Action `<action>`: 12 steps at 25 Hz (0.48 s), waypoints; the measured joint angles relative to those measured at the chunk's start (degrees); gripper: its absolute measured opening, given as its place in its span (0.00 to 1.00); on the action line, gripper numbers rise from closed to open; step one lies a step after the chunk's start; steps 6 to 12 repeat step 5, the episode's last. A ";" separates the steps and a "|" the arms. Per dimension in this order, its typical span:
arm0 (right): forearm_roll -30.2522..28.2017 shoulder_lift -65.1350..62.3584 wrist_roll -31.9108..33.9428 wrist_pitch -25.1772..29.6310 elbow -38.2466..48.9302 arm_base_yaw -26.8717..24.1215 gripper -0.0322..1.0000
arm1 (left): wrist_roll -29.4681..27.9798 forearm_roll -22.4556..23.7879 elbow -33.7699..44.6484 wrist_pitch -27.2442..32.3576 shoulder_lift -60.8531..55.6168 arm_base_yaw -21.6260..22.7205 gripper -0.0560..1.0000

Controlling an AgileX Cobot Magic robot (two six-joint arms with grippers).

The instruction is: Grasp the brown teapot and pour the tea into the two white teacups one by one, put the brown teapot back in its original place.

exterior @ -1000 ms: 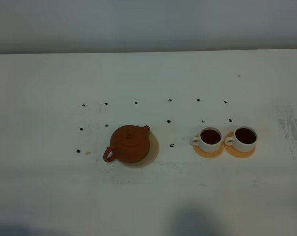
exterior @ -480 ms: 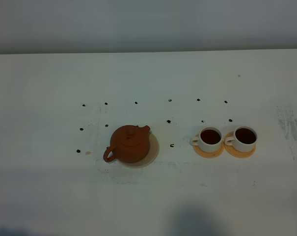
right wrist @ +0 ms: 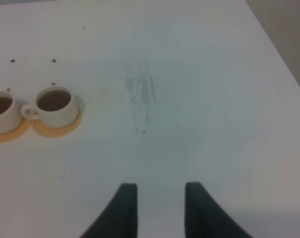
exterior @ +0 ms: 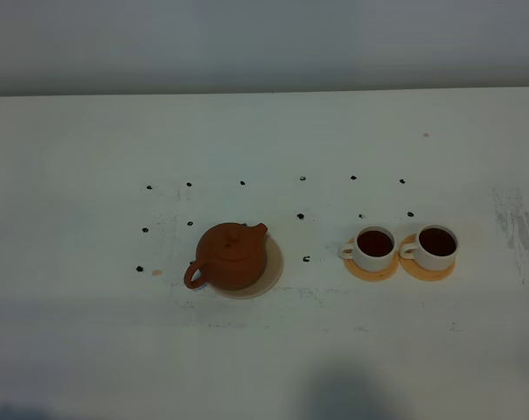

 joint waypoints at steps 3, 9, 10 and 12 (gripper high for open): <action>0.00 0.00 0.00 0.00 0.00 0.00 0.25 | 0.00 0.00 0.00 0.00 0.00 0.00 0.32; 0.00 0.00 0.00 0.00 0.00 0.00 0.25 | 0.00 0.00 0.00 0.00 0.00 0.00 0.32; 0.00 0.00 0.00 0.00 0.00 0.00 0.25 | 0.00 0.00 0.00 0.00 0.00 0.00 0.32; 0.00 0.00 0.00 0.00 0.00 0.00 0.25 | 0.00 0.00 0.00 0.00 0.00 0.00 0.32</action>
